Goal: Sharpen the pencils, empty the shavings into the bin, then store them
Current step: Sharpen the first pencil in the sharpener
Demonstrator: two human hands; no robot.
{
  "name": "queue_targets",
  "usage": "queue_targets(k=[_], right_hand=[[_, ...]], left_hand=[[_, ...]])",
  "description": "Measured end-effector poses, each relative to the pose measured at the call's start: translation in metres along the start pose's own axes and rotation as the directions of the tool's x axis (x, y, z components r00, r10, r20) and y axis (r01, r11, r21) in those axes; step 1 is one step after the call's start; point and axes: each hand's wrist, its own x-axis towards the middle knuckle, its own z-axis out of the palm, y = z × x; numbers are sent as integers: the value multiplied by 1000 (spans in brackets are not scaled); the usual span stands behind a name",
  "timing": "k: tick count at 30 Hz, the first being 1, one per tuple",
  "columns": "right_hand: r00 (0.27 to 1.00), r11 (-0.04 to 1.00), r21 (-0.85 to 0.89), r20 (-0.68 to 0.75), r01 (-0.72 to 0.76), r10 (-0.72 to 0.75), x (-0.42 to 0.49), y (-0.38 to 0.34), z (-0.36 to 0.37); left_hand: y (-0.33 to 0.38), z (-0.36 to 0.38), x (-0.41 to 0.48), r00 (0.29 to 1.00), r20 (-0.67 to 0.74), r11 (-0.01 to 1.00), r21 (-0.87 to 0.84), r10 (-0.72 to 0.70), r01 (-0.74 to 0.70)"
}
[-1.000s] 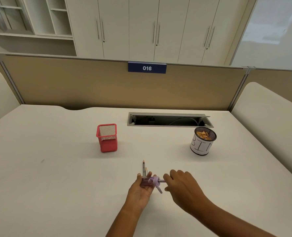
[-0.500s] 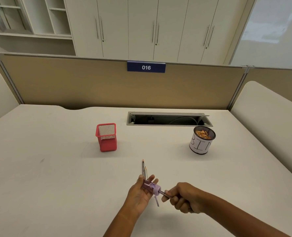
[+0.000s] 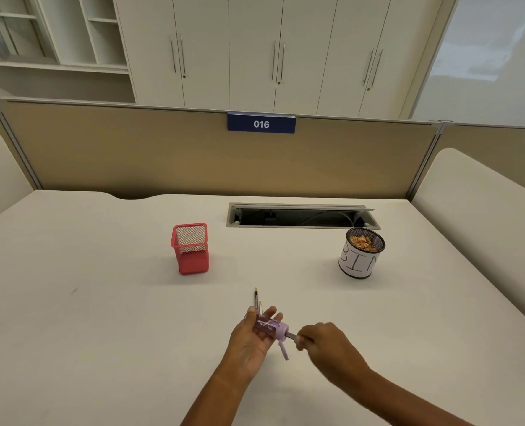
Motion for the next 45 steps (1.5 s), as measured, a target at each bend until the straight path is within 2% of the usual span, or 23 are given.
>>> queue_targets(k=[1, 2, 4, 6, 8, 11, 14, 17, 19, 21, 22, 24, 26, 28, 30, 31, 35, 39, 40, 42, 43, 44, 45], right_hand=[[973, 916, 339, 154, -213, 169, 4, 4, -4], [882, 695, 559, 394, -453, 258, 7, 6, -8], [764, 390, 661, 601, -641, 236, 7, 9, -13], [789, 471, 646, 576, -601, 216, 6, 7, -13], [912, 770, 519, 362, -371, 195, 3, 1, -7], [1000, 997, 80, -8, 10, -9, -2, -2, 0], [923, 793, -572, -150, 211, -354, -5, 4, 8], [900, 698, -687, -150, 203, -409, -8, 0, 12], [968, 889, -428, -107, 162, -228, -6, -6, 10], [993, 971, 208, 53, -115, 106, 0, -3, 6], [937, 802, 495, 262, -334, 229, 2, 0, 1], [780, 386, 680, 578, -623, 240, 4, 6, -6], [744, 322, 675, 638, -664, 196, 3, 7, -10], [844, 626, 594, 492, -506, 214, 2, 4, -10], [973, 952, 244, 177, -187, 146, -3, -1, -3], [998, 997, 46, 22, -54, 53, -5, -2, 0], [939, 828, -542, -189, 144, -287, -11, -1, 12], [935, 792, -585, -156, 174, -320, -13, -4, 11], [961, 861, -478, -106, 176, -255, -15, -9, 9], [999, 991, 128, -7, -43, 44, -9, -8, 4], [967, 853, 455, 158, -253, 202, -4, -3, 1], [872, 579, 656, 414, -484, 261, -1, -1, -2], [779, 327, 707, 584, -627, 228, 0, 0, -6]], left_hand=[[1, 0, 0, 1000, 16, 1000, 23, 2, -2], [2, 0, -1, 1000, 28, 999, 36, -2, 1], [2, -1, -3, 999, 39, 999, 53, -12, 10], [2, -2, -2, 1000, 23, 998, 64, -4, 3], [1, -1, -1, 1000, 8, 999, 43, 9, -9], [1, 1, -1, 1000, -10, 1000, -17, 8, -8], [-1, 1, -2, 999, -37, 998, -62, -7, 4], [-3, 3, -4, 999, -54, 998, -66, -4, 0], [-3, 4, -6, 999, -48, 999, -27, 19, -20], [-3, 4, -8, 999, -20, 999, 15, 46, -46], [-3, 4, -9, 999, -10, 998, 33, 52, -52], [-4, 3, -12, 999, 1, 997, 54, 52, -52], [-5, 2, -13, 999, 0, 997, 54, 51, -51], [-6, 1, -10, 998, -24, 998, 26, 49, -49], [-8, 1, -8, 998, -46, 999, -23, 34, -35], [-7, 1, -7, 998, -52, 998, -48, 27, -30], [-6, 1, -5, 995, -91, 995, -90, 27, -35], [-6, 6, -7, 996, -73, 997, -64, 46, -51], [-6, 7, -7, 996, -62, 997, -38, 60, -62], [-6, 8, -6, 996, -24, 995, 39, 91, -90], [-5, 7, -6, 995, 3, 993, 68, 95, -95], [-4, 6, -6, 996, 27, 992, 81, 90, -92], [-3, 5, -6, 996, 45, 993, 87, 79, -83]])
